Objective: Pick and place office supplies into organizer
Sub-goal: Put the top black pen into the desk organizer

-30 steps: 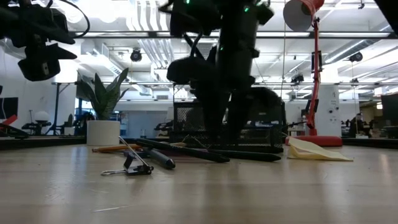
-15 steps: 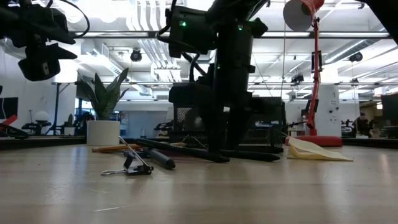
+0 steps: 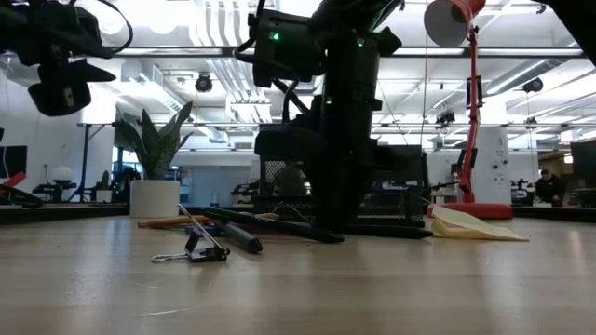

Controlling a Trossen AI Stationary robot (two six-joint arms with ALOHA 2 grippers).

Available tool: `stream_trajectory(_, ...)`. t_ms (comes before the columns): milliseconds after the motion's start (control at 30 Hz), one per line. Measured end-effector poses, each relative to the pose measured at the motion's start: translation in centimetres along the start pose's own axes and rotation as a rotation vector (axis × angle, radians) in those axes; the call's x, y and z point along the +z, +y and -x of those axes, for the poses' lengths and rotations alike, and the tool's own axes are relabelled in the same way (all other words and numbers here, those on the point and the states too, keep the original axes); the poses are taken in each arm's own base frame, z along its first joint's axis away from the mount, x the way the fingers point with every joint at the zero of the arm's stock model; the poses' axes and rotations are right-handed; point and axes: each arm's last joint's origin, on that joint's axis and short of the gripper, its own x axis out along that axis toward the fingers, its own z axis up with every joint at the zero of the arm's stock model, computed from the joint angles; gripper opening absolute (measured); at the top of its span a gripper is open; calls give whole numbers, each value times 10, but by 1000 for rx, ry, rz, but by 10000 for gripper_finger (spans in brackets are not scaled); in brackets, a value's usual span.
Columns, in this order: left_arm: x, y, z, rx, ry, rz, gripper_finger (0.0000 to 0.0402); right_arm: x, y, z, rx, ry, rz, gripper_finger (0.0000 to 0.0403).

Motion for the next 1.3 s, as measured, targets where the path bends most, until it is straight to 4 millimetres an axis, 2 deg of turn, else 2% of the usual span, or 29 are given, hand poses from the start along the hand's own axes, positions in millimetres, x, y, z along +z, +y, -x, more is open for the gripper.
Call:
stream_trajectory(133,0,0,1,-3,-2,-35,116,-1,1,0,0,-1,53,34)
stream_trajectory(267,1,-1,2,-14,-9,-39,116,-3,5,2,40,21,93,26)
stream_trajectory(433,1,-1,6,-33,-22,-37,116,-5,27,13,183,-10,101,26)
stream_trajectory(600,1,0,11,-56,-42,-35,116,-6,52,38,325,-111,75,24)
stream_trajectory(667,2,0,13,-66,-51,-33,116,-6,59,48,332,-179,46,24)
stream_trajectory(833,2,1,16,-85,-68,-31,116,-4,72,83,296,-462,-31,24)
stream_trajectory(1033,1,1,18,-92,-75,-30,116,17,67,131,67,-901,-156,24)
stream_trajectory(1133,1,1,18,-90,-78,-53,116,33,58,149,-50,-1030,-200,24)
stream_trajectory(1200,2,1,18,-86,-79,-86,116,43,49,150,-125,-1046,-194,24)
stream_trajectory(1300,1,1,17,-80,-78,-122,116,56,35,137,-193,-1030,-209,24)
